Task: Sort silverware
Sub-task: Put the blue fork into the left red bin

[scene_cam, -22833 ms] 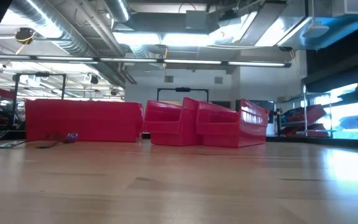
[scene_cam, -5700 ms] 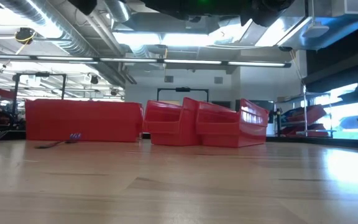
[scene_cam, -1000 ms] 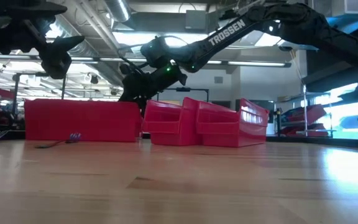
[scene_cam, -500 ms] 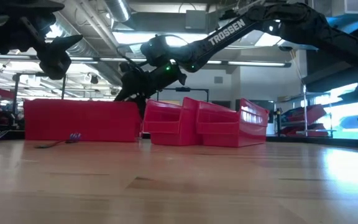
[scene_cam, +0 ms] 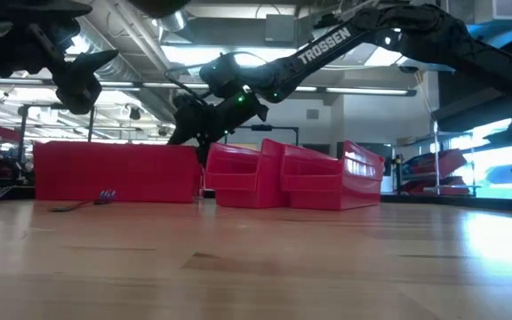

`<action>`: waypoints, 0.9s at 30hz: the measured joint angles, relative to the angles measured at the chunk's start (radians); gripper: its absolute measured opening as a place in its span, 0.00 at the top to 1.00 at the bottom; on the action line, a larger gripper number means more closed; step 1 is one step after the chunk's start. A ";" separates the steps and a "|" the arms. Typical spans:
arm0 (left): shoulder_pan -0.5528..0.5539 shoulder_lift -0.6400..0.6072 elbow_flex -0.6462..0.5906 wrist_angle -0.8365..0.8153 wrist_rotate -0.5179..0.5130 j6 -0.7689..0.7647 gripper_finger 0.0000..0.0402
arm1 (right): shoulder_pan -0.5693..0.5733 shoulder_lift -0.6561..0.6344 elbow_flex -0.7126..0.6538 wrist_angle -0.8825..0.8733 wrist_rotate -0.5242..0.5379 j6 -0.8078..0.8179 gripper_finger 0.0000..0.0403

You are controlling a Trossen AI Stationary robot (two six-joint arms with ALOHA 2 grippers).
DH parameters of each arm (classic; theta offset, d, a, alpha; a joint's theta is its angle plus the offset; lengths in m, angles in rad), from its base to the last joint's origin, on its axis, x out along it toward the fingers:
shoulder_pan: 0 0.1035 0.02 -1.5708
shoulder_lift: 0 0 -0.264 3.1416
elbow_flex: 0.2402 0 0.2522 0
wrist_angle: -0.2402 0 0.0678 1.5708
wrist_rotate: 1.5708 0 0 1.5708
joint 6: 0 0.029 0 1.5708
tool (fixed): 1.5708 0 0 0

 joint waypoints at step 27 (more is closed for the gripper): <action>0.000 -0.001 0.000 -0.025 -0.025 0.020 0.41 | -0.040 -0.007 0.326 -0.585 -0.039 0.122 0.65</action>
